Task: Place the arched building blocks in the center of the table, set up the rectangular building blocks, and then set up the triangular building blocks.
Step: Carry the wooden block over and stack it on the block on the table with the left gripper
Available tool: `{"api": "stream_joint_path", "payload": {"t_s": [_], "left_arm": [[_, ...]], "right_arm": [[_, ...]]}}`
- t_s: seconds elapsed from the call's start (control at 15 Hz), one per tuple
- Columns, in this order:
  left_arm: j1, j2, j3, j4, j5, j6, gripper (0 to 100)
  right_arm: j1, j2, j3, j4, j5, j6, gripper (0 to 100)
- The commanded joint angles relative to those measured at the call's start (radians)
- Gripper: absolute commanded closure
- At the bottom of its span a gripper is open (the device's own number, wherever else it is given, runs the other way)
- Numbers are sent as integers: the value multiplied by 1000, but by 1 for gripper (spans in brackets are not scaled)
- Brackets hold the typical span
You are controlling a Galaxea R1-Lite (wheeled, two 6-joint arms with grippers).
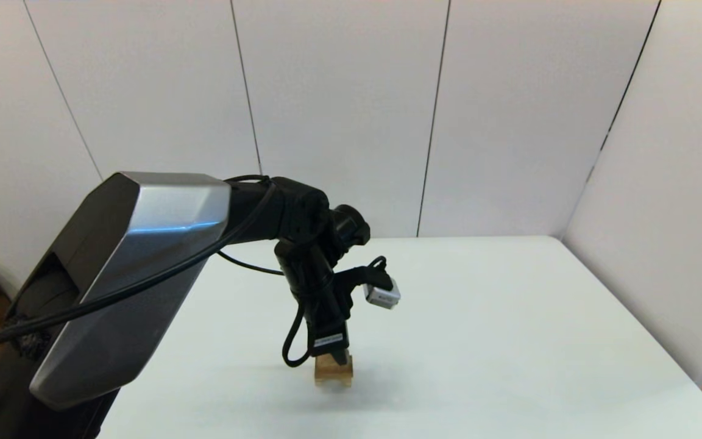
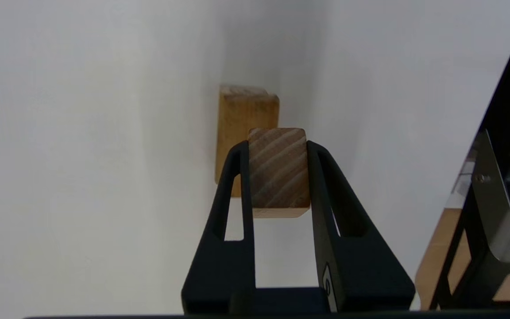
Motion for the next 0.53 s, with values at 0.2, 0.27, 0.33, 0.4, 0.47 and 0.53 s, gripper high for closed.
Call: {"api": "stream_joint_path", "payload": {"t_s": [0.2, 0.27, 0.33, 0.4, 0.47, 0.53], "left_arm": [[-5, -25, 26, 20, -3, 5, 100], [-5, -25, 32, 17, -3, 5, 100], [-5, -19, 32, 17, -1, 5, 100], [-3, -12, 36, 17, 0, 5, 100], [-2, -6, 38, 14, 2, 5, 100], [0, 4, 38, 14, 4, 5, 100]], "right_arm": [[0, -2, 0, 1, 0, 0, 0], [0, -2, 0, 1, 0, 0, 0], [0, -2, 0, 1, 0, 0, 0], [0, -2, 0, 1, 0, 0, 0], [0, -2, 0, 0, 0, 0, 0], [0, -2, 0, 1, 0, -2, 0]]}}
